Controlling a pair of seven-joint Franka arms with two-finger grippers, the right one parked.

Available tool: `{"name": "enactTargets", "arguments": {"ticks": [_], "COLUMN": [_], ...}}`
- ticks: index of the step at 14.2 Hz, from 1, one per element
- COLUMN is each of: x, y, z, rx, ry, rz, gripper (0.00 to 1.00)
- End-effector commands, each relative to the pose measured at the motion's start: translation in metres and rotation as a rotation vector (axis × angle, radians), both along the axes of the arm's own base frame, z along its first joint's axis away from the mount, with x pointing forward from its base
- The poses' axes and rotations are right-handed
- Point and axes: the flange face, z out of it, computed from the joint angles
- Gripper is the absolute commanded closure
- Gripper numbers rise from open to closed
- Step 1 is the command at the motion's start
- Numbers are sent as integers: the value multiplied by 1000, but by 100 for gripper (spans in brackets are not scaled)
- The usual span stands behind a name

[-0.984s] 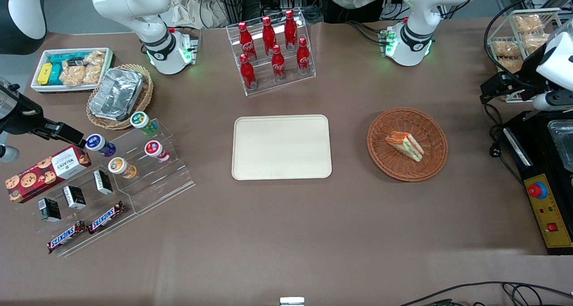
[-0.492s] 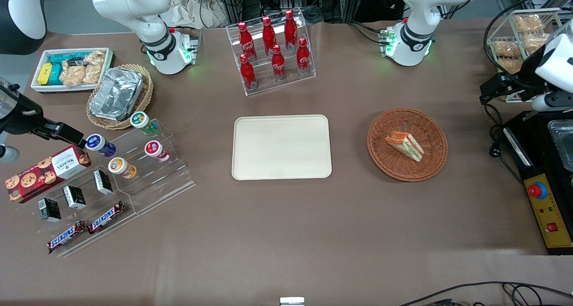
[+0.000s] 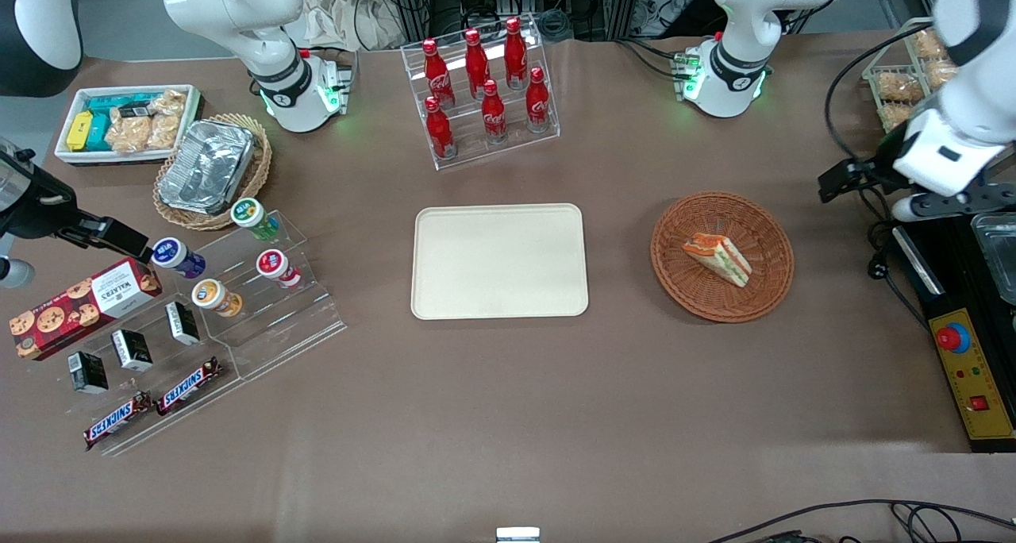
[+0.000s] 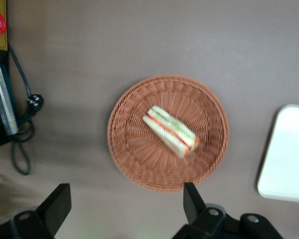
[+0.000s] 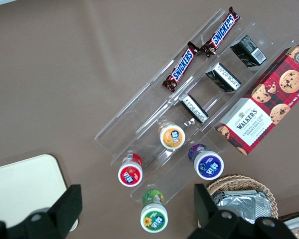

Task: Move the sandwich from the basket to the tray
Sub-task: 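Move the open left gripper down over the wrapped sandwich in the basket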

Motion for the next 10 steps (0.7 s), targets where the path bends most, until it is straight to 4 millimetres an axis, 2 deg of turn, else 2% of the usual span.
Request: {"name": "enactTargets", "arguments": {"ticks": [1, 3, 7, 8, 10], "x": [-45, -50, -64, -60, -50], "y": [-22, -39, -47, -49, -64], "z": [-52, -80, -137, -145, -161], "rx": [23, 36, 20, 9, -21], "ry": [-69, -79, -127, -135, -159], "rz": [143, 213, 333, 388, 564], "gripper": [0, 0, 0, 0, 0]}}
